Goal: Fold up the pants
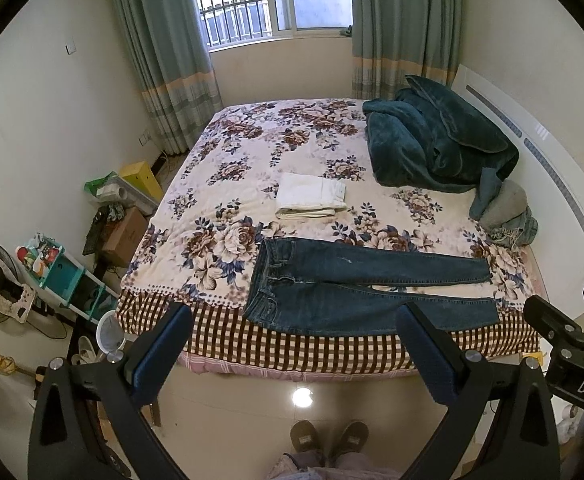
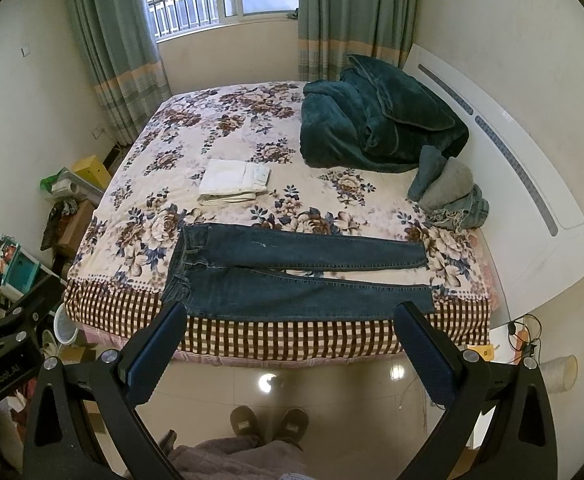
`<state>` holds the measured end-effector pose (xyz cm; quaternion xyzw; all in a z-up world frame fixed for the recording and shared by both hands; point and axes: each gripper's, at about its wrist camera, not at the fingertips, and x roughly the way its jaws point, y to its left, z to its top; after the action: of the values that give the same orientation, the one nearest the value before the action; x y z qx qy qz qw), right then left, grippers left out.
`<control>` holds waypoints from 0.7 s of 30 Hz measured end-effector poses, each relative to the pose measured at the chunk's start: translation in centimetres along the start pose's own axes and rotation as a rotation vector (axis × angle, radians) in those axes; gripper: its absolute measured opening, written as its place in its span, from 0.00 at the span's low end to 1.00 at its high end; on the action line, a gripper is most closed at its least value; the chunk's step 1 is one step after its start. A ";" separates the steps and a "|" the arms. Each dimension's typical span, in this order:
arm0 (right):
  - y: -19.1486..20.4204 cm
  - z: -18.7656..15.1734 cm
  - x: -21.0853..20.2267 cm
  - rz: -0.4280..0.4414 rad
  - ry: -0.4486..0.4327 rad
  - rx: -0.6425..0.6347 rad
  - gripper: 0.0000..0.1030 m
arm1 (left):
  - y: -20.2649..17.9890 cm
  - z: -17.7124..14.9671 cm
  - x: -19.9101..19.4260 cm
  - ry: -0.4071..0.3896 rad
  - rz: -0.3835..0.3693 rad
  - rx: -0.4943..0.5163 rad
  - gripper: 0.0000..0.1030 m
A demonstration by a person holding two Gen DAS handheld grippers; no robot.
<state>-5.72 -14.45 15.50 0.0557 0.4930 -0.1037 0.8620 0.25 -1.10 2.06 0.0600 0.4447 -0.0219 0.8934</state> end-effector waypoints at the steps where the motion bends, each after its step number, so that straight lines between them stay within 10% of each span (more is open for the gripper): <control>1: 0.2 0.2 -0.1 0.001 0.000 -0.003 1.00 | 0.1 -0.2 0.0 -0.001 -0.001 0.000 1.00; 21: 1.4 0.8 -2.2 0.007 0.001 -0.013 1.00 | 0.2 -0.4 -0.2 0.000 -0.007 -0.005 1.00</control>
<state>-5.79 -12.99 17.80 0.0520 0.4939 -0.0973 0.8625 -0.19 -0.86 1.97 0.0562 0.4449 -0.0237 0.8935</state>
